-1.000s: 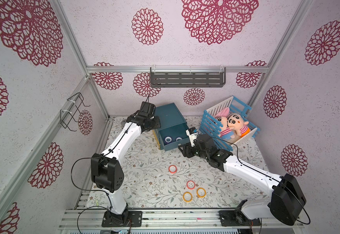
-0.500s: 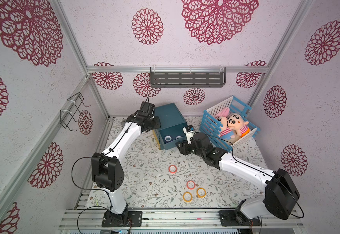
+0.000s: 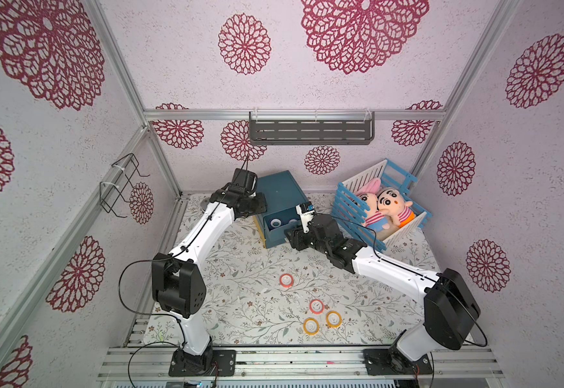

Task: Place the transparent tape into the drawer according to color
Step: Close the drawer in the storage box.

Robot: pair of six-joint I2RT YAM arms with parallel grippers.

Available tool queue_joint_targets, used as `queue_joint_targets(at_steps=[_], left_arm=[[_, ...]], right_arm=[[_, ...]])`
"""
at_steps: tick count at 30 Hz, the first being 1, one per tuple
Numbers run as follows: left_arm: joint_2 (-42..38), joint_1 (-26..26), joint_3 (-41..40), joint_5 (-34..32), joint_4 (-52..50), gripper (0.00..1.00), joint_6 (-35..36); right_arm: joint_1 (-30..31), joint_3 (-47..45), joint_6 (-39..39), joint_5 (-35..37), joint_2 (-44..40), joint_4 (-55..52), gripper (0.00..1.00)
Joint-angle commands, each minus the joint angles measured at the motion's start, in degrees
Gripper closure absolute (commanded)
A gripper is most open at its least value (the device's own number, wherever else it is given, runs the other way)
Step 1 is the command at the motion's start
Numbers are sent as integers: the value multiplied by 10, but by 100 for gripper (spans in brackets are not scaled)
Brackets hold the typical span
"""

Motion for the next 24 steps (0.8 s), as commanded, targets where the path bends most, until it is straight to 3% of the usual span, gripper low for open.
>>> queue_joint_targets(at_steps=[1, 24], left_arm=[[7, 3, 7, 9, -1, 55, 12], [7, 3, 11, 21, -12, 55, 21]], right_arm=[[4, 29, -17, 17, 10, 34, 40], [7, 87, -37, 33, 99, 90, 38]])
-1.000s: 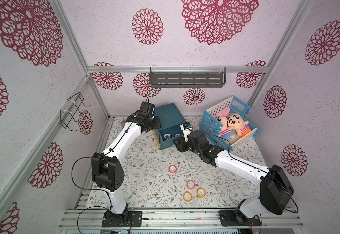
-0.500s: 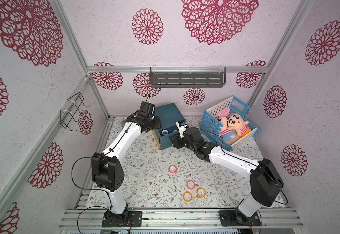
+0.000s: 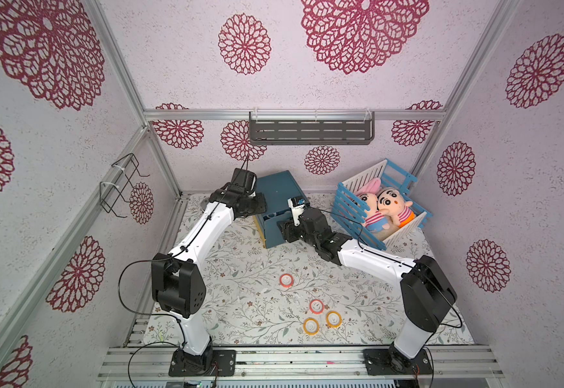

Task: Place the transparent tape into the drawer according to color
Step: Close the drawer in the storage box.

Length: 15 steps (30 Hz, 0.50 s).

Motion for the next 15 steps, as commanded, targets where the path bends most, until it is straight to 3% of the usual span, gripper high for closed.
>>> queue_joint_targets(at_steps=[1, 15], left_arm=[[7, 3, 10, 15, -10, 55, 10], [5, 2, 5, 25, -9, 55, 10]], right_arm=[[6, 23, -12, 7, 10, 31, 38], [6, 46, -14, 9, 39, 35, 37]])
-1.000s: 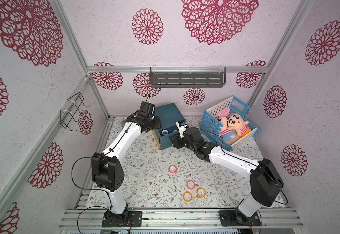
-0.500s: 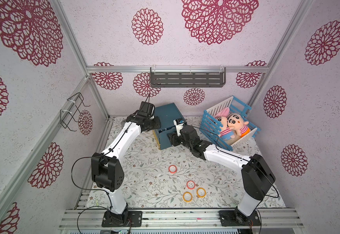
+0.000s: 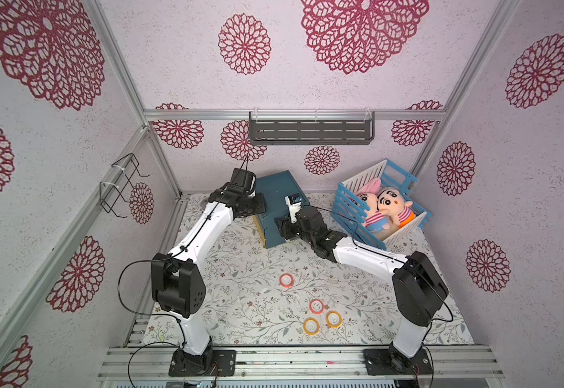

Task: Place the transparent tape into the drawer according to color
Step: Close the drawer in the storage box.

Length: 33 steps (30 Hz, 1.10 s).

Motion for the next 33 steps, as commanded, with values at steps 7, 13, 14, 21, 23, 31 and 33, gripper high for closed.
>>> queue_joint_targets(at_steps=[7, 13, 14, 21, 23, 31, 33], left_arm=[[0, 0, 1, 16, -8, 55, 9], [-7, 1, -8, 13, -5, 54, 10], [-7, 1, -7, 13, -4, 53, 10], [-8, 1, -5, 14, -4, 52, 10], [-9, 1, -6, 13, -4, 52, 11], [-11, 2, -8, 13, -5, 51, 13], [-11, 2, -8, 14, -5, 51, 12]], right_arm=[[6, 21, -10, -2, 16, 26, 36], [6, -2, 1, -2, -19, 15, 30], [6, -10, 6, -3, -28, 11, 29], [-3, -98, 83, -68, -94, 19, 26], [-11, -129, 123, -96, -104, 45, 26], [-70, -259, 296, -230, -90, 260, 29], [-79, -270, 318, -243, -80, 292, 29]])
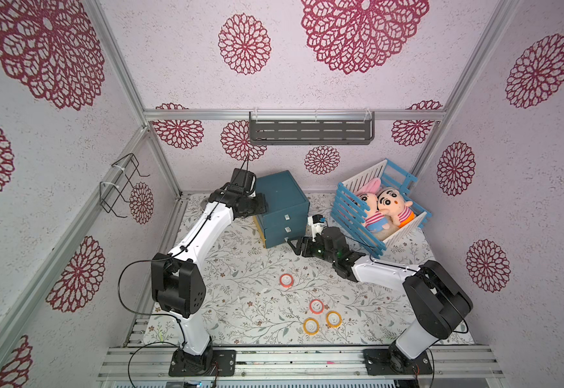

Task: Place the transparent tape into the drawer according to color
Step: Close the drawer in the storage box, then open the drawer in the storage box.

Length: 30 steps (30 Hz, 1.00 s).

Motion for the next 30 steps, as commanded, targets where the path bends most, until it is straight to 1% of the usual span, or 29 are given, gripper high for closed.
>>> queue_joint_targets(at_steps=[1, 7, 10, 14, 25, 30], left_arm=[[-11, 2, -7, 10, -4, 51, 8], [-13, 2, -9, 9, -4, 50, 8], [-13, 2, -10, 9, -4, 50, 8], [-13, 2, -10, 8, -4, 50, 9], [-14, 2, -10, 10, -5, 50, 10], [-17, 3, -11, 9, -6, 49, 13]], right_arm=[[-15, -9, 84, -61, 9, 136, 29], [-42, -25, 174, -108, 57, 241, 34], [-45, -21, 206, -114, 83, 275, 37], [-45, -10, 229, -114, 110, 297, 40], [-47, 37, 265, -104, 169, 314, 46], [-47, 53, 268, -100, 185, 309, 50]])
